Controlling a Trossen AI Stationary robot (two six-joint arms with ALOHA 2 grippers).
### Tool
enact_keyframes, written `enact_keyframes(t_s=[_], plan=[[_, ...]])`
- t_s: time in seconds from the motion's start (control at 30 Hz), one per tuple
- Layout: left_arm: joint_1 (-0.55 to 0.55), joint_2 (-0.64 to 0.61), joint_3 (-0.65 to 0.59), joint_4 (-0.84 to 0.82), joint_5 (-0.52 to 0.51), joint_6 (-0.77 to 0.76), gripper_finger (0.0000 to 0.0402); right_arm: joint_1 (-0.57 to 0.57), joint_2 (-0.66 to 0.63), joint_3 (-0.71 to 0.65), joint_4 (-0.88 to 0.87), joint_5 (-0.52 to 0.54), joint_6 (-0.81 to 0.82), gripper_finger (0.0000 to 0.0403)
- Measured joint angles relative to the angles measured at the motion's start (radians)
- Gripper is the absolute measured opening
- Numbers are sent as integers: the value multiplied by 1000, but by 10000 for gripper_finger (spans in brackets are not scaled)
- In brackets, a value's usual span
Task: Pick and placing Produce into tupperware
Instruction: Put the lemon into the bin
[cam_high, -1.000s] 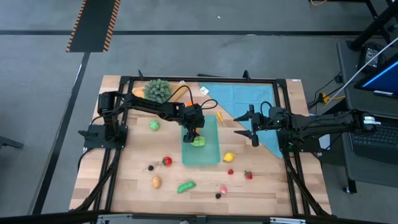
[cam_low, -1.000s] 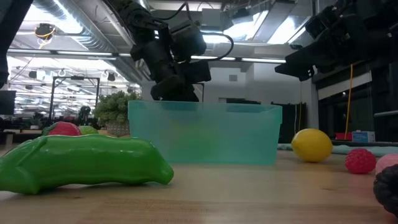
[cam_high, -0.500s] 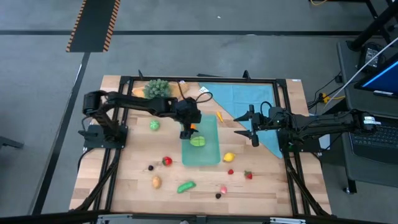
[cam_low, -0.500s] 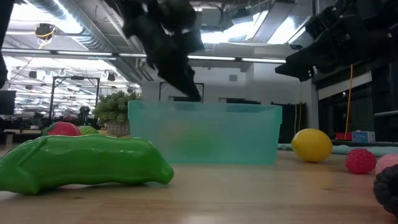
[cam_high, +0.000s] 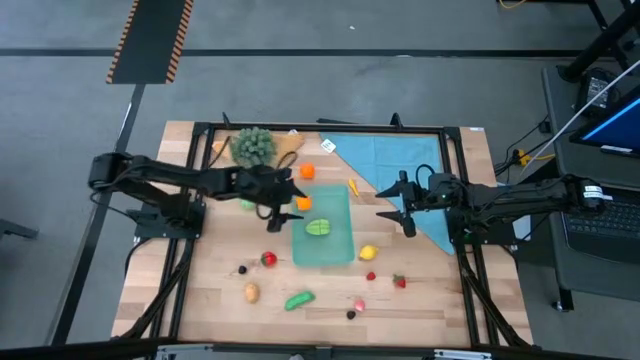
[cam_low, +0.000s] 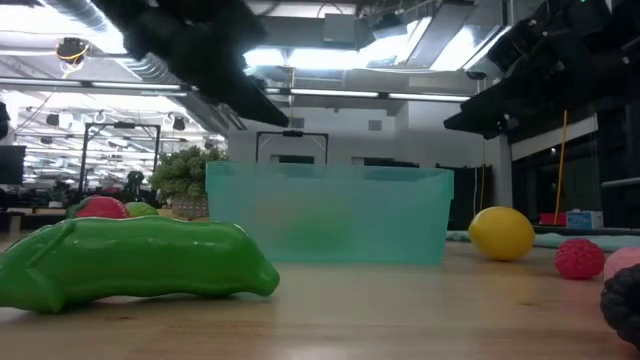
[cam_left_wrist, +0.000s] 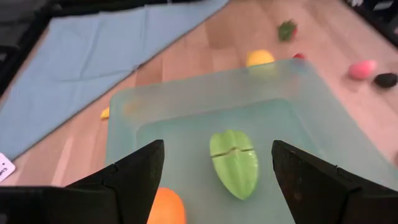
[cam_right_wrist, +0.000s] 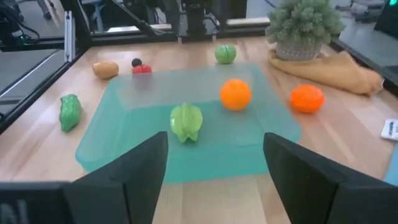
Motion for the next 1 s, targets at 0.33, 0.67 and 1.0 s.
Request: enact_keyframes(t_s=[0.33,0.67,1.0], plan=[[-21,-232,-205,122,-68,-44,289,0,6,0,30,0,5,267],[-18,-436,-309,118,-73,-61,289,-1,5,0,36,1,3,267],[-19,-447,-323,107,-73,-70,289,-2,5,0,35,46,88,267]])
